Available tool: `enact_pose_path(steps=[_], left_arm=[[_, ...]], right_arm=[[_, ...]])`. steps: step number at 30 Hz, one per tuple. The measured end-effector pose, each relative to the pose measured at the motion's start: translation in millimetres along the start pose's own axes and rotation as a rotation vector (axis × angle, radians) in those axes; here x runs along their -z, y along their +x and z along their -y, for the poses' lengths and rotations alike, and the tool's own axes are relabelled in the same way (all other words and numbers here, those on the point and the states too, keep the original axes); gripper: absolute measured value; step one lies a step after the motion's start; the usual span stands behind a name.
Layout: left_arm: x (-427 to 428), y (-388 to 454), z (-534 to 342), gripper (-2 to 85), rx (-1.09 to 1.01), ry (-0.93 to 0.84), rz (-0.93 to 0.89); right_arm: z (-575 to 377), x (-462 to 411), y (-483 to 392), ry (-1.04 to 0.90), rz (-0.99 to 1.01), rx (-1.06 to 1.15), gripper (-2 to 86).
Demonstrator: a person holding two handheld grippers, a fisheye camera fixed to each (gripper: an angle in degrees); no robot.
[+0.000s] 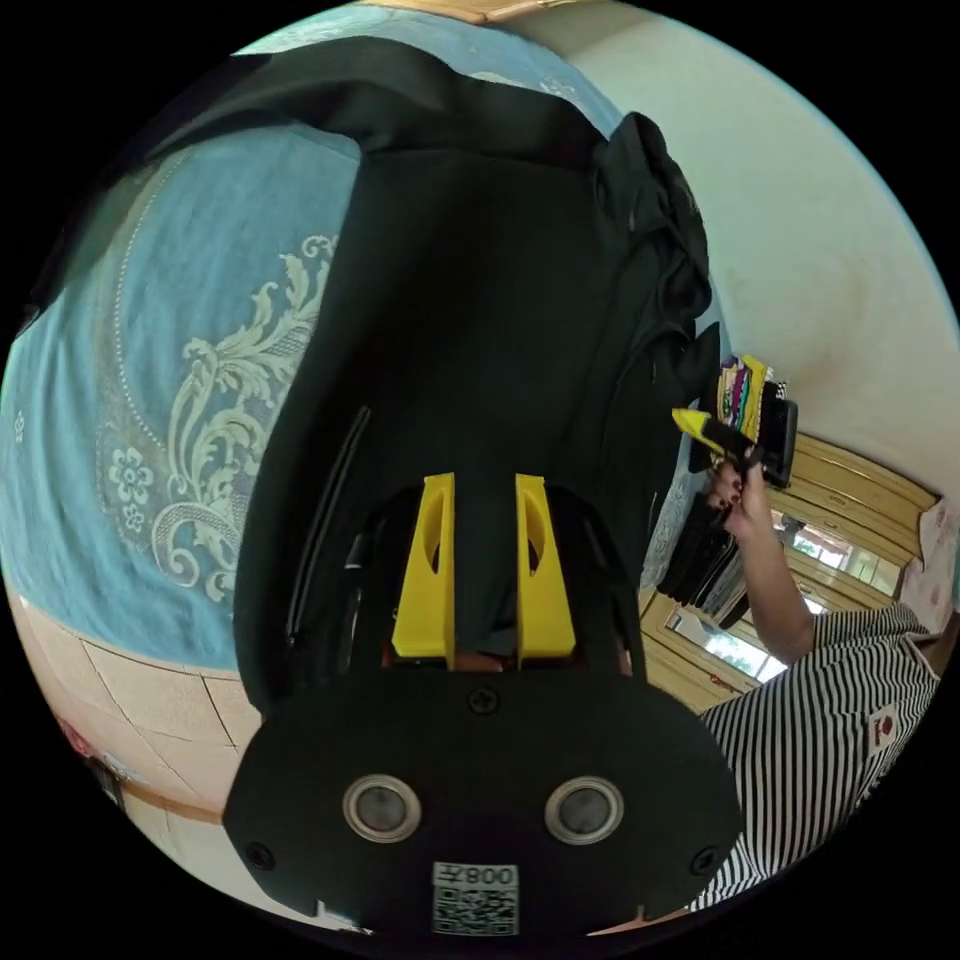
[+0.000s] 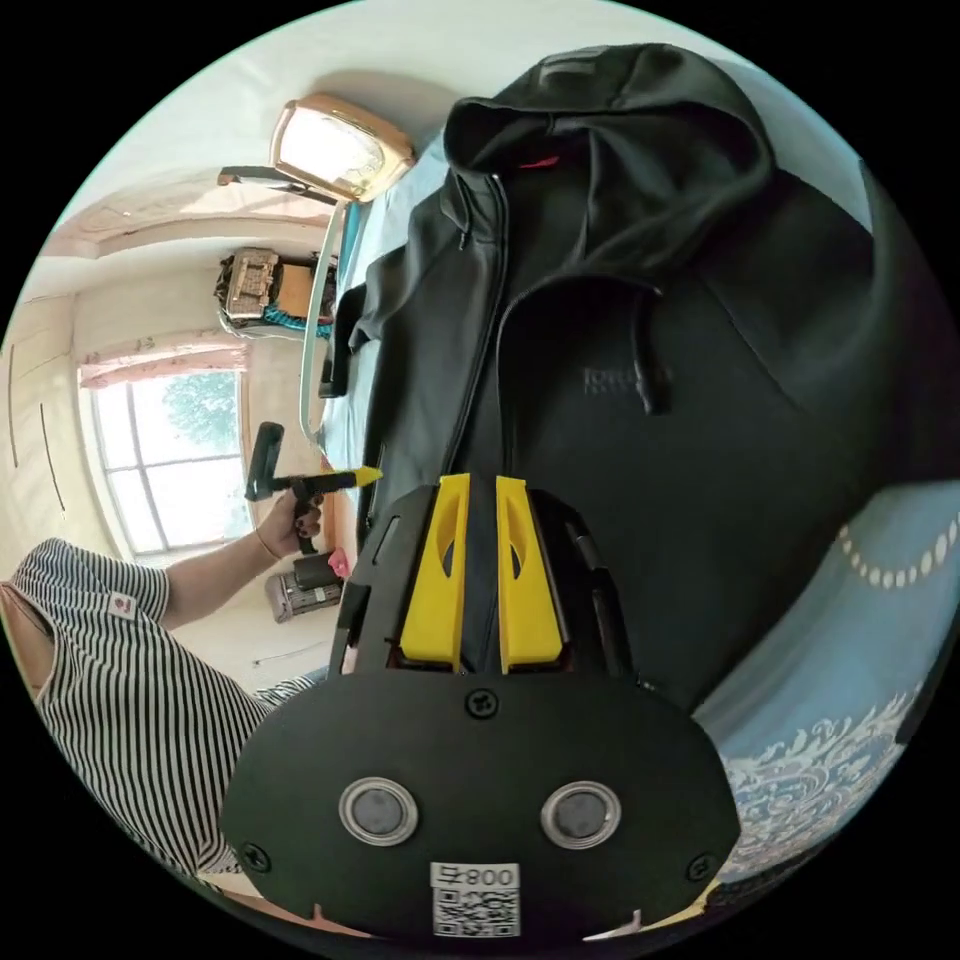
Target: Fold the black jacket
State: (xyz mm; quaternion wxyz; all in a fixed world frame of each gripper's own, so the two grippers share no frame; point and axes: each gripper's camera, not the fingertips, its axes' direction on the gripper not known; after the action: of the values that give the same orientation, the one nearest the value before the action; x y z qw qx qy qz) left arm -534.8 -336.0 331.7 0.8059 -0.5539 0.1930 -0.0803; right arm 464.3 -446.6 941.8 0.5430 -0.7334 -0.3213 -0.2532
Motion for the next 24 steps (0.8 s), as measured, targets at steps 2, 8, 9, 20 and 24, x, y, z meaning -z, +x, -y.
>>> enact_pose_path(steps=[2,8,9,20,24], left_arm=[[-34,25,-5,9.9,-0.086,-0.044,0.029],[-105,52,-12,8.6,-0.192,-0.050,0.258],[-108,52,-13,8.1,-0.190,-0.044,0.288],[-137,11,2,1.7,-0.200,-0.030,0.240],[-136,3,5,0.6,-0.199,-0.019,0.197]], right_arm=[[30,-2,-4,0.040,-0.010,0.015,5.8],[116,-9,-12,0.123,-0.172,0.018,7.1],[129,-16,-8,0.111,-0.181,0.007,7.4],[171,-49,11,0.099,-0.103,-0.071,4.6],[173,-40,-5,0.081,-0.040,0.031,2.0]])
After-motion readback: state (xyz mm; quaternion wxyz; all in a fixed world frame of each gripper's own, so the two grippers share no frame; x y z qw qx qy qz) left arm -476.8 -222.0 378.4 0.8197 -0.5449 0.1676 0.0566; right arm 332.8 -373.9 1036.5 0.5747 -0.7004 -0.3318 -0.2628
